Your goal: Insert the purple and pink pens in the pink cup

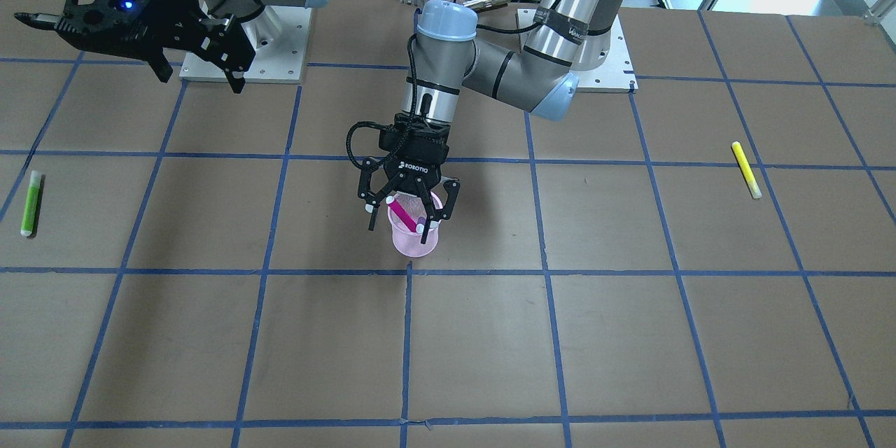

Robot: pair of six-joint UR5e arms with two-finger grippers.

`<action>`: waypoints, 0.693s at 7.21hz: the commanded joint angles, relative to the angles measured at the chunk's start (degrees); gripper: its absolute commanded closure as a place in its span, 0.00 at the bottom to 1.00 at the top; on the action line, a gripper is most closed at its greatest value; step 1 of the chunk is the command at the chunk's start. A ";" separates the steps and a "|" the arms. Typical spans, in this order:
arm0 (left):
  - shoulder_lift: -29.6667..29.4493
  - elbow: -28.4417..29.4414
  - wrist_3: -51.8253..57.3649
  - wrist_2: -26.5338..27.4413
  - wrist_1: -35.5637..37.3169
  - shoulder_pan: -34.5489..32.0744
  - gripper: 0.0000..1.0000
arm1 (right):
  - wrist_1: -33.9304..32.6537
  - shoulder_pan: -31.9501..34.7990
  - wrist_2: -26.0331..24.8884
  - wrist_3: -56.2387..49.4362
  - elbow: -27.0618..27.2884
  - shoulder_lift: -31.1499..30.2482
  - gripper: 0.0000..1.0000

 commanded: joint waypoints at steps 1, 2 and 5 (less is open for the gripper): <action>1.36 12.35 0.70 0.48 -26.84 0.58 0.15 | 0.14 0.25 0.10 0.00 0.00 -0.06 0.00; 2.32 18.07 0.79 0.39 -37.60 2.06 0.15 | 0.05 0.25 0.53 0.00 0.00 -0.06 0.00; 8.20 21.38 5.70 -3.18 -55.14 12.76 0.10 | -0.21 0.25 0.18 -0.61 0.00 0.29 0.00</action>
